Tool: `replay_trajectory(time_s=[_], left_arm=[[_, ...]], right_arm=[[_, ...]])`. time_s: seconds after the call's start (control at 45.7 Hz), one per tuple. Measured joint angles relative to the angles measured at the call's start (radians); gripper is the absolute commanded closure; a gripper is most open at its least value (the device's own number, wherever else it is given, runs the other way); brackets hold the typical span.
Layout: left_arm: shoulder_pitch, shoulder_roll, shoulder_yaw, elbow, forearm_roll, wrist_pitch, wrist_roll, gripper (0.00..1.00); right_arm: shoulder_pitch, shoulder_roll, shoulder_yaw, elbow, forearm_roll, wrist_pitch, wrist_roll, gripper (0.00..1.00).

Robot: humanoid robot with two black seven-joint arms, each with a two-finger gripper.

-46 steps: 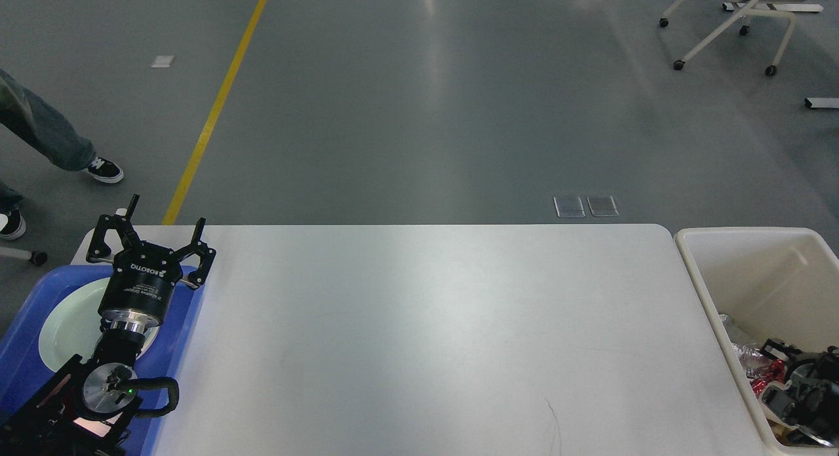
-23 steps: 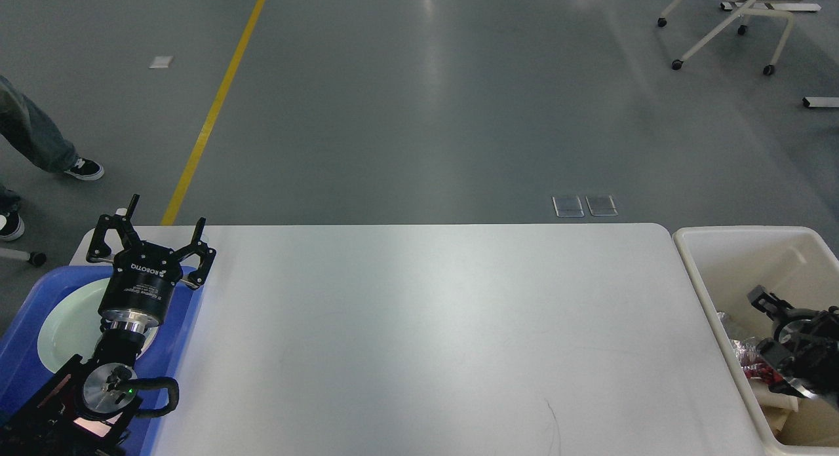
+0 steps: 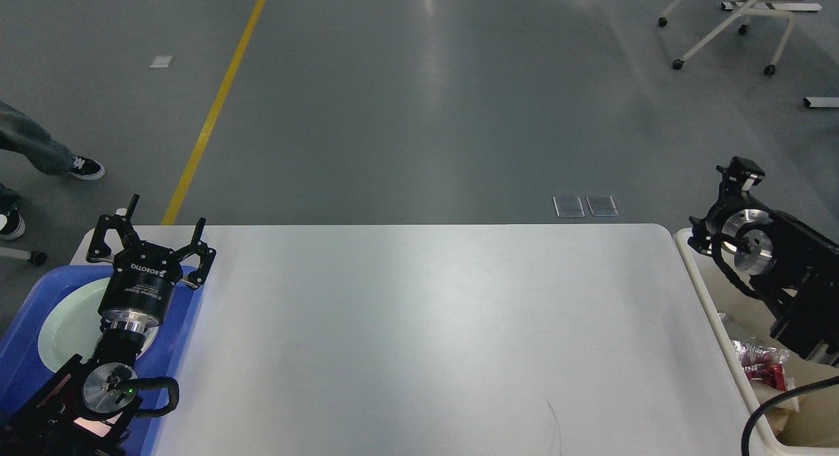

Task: Tidy desktop

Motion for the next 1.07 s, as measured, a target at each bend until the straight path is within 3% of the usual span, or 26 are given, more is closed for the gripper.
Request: replay_trajectory(time_s=[0.131, 0.219, 0.284, 0.416, 0.525, 0.678, 1.072], left_arm=[[0.0, 0.0, 0.0, 0.0, 0.0, 0.0, 0.0, 0.04], [0.0, 0.0, 0.0, 0.0, 0.0, 0.0, 0.0, 0.04], [0.0, 0.0, 0.0, 0.0, 0.0, 0.0, -0.001, 0.04], [0.0, 0.0, 0.0, 0.0, 0.0, 0.0, -0.002, 0.04], [0.0, 0.0, 0.0, 0.0, 0.0, 0.0, -0.002, 0.04], [0.0, 0.0, 0.0, 0.0, 0.0, 0.0, -0.001, 0.04], [0.0, 0.0, 0.0, 0.0, 0.0, 0.0, 0.0, 0.04]], right_arm=[[-0.079, 0.008, 0.182, 0.121, -0.062, 0.0, 0.003, 0.0], [-0.149, 0.021, 0.266, 0.197, -0.09, 0.008, 0.044, 0.0], [-0.227, 0.031, 0.326, 0.273, -0.096, 0.029, 0.131, 0.0], [-0.374, 0.06, 0.418, 0.373, -0.1, 0.16, 0.363, 0.0], [-0.451, 0.073, 0.438, 0.386, -0.103, 0.306, 0.454, 0.0], [-0.492, 0.099, 0.443, 0.38, -0.106, 0.357, 0.483, 0.0], [-0.494, 0.109, 0.462, 0.357, -0.09, 0.352, 0.485, 0.0]])
